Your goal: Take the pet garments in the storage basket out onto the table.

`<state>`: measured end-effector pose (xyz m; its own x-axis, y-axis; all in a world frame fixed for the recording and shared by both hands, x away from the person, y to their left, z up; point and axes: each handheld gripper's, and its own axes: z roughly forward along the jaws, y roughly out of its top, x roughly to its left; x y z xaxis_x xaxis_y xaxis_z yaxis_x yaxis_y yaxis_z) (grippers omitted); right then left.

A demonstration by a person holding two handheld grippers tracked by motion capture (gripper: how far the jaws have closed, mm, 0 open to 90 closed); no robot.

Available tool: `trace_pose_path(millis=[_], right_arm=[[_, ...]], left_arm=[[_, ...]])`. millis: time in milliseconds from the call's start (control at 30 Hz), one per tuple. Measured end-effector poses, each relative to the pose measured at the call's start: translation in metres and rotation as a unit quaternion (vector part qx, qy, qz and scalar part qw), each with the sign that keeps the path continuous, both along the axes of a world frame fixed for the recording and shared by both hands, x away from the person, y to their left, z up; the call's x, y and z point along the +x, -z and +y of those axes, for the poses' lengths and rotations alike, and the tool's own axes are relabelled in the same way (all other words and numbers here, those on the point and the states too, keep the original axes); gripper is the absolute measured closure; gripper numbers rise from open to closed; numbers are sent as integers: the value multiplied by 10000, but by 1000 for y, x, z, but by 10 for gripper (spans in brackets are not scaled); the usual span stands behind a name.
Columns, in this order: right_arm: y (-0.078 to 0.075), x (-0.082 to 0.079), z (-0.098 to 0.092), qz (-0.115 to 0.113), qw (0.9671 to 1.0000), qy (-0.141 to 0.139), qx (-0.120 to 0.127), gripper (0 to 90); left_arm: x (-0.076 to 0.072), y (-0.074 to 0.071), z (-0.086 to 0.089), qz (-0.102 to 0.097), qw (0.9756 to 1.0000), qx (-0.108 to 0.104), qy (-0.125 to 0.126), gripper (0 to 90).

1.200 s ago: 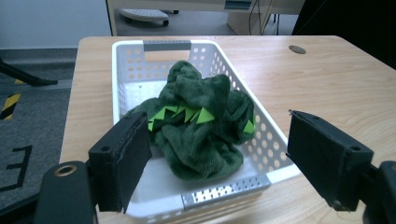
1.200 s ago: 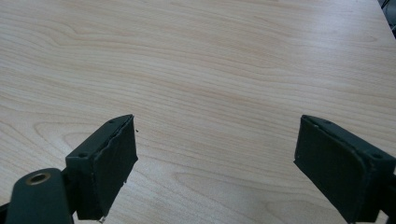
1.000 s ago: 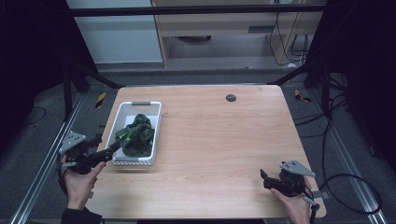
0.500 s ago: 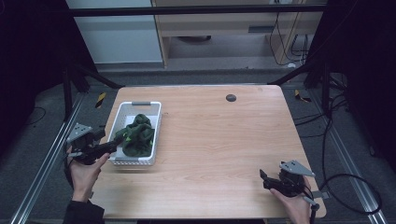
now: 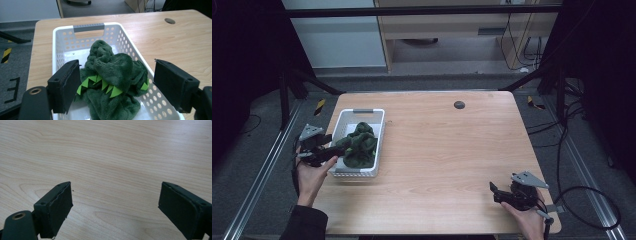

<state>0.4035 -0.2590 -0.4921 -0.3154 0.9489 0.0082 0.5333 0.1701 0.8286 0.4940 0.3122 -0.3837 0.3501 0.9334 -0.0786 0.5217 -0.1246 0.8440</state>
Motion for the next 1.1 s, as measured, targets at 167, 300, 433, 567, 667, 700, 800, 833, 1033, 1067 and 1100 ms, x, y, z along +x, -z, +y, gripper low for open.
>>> trace_pose_path(millis=[167,300,433,567,667,700,800,833,1033,1067,1100], right_arm=[[0,0,-1,-2,10000,19,30,115],[0,1,-2,24,10000,0,22,115],[1,2,-1,50,10000,-13,46,114],[2,2,-1,89,9999,-52,42,115],[2,2,-1,103,9999,-69,31,115],[2,2,-1,118,9999,-77,31,115],[3,3,-1,151,9998,-94,33,114],[3,3,-1,164,9998,-98,50,114],[2,3,-1,192,9998,-73,79,112],[3,4,-1,169,9998,-83,37,111],[3,3,-1,189,9998,-87,68,110]], left_arm=[[10,3,-7,141,9998,155,26,207],[18,6,-11,257,9993,278,28,206],[24,7,-13,342,9988,343,49,206],[30,7,-14,463,9983,357,85,206],[35,7,-15,559,9976,391,111,205],[36,8,-15,592,9974,404,101,205],[40,8,-15,696,9964,463,106,198],[41,8,-15,725,9961,494,113,198],[43,10,-17,790,9953,529,159,197],[44,11,-18,832,9948,551,192,196],[45,11,-19,844,9947,556,199,194]])
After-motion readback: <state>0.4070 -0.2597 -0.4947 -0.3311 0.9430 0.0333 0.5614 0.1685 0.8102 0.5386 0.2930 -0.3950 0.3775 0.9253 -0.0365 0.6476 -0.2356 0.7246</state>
